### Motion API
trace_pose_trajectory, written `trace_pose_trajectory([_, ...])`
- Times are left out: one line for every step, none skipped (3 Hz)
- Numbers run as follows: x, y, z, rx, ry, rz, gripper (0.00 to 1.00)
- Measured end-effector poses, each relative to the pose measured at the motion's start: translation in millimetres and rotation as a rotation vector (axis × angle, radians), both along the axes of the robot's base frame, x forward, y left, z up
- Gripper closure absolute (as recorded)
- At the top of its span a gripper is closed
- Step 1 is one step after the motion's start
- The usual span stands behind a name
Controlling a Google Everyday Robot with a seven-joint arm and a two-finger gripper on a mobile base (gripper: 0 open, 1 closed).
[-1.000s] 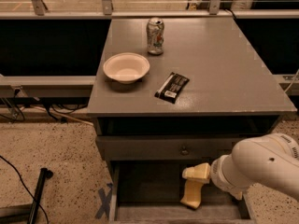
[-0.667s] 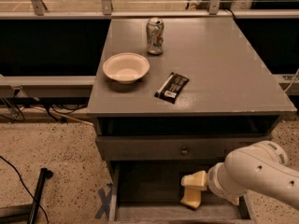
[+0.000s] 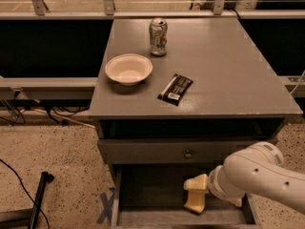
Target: Pick sponge from middle drawer and place on counter
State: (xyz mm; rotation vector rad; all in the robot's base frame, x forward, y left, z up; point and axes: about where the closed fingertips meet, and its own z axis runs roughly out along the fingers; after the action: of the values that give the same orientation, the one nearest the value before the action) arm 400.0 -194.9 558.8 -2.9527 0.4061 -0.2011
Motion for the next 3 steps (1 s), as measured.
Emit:
trace_pose_trajectory([15.4,-7.3,-31.3,-0.046,-0.021,0.051,0.0])
trace_pose_trajectory([25.5,-14.6,-57.3,-0.097,-0.034,0.083,0.0])
trace_pose_trajectory([37.6,-18.3,-80.1,-0.115,-0.033,0.084,0.0])
